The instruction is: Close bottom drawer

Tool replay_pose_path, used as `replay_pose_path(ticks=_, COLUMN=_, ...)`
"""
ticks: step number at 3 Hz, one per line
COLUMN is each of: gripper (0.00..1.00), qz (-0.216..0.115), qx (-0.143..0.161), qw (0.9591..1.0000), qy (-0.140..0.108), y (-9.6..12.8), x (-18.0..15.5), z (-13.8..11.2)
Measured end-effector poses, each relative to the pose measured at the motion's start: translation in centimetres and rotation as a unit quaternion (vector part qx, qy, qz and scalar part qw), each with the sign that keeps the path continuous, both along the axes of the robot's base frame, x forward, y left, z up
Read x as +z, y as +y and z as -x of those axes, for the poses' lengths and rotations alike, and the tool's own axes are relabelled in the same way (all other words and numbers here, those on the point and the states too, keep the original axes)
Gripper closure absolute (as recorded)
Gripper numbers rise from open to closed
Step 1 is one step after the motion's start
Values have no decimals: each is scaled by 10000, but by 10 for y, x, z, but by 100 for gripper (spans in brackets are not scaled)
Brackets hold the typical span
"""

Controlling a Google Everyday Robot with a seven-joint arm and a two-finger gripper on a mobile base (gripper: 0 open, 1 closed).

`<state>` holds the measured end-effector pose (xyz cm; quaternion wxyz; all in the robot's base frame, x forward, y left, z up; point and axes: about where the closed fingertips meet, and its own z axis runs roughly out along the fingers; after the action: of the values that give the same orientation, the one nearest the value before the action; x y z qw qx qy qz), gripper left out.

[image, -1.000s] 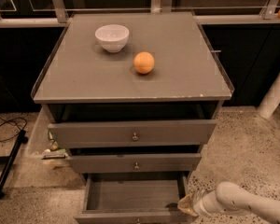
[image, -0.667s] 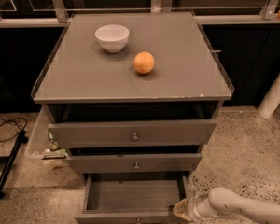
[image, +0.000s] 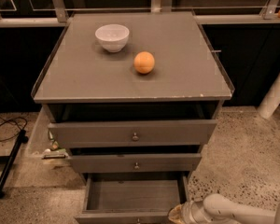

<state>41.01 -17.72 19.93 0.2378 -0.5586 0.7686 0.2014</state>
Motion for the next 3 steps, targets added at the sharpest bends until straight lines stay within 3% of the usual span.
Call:
replay_pose_path(ticks=1, gripper=100, qz=11, qx=71, qw=10000, qy=-26, y=1, x=-1, z=2)
replay_pose_path(ticks=3, gripper=100, qz=202, qx=749, qw=9967, qy=-228, y=2, x=-38, z=37)
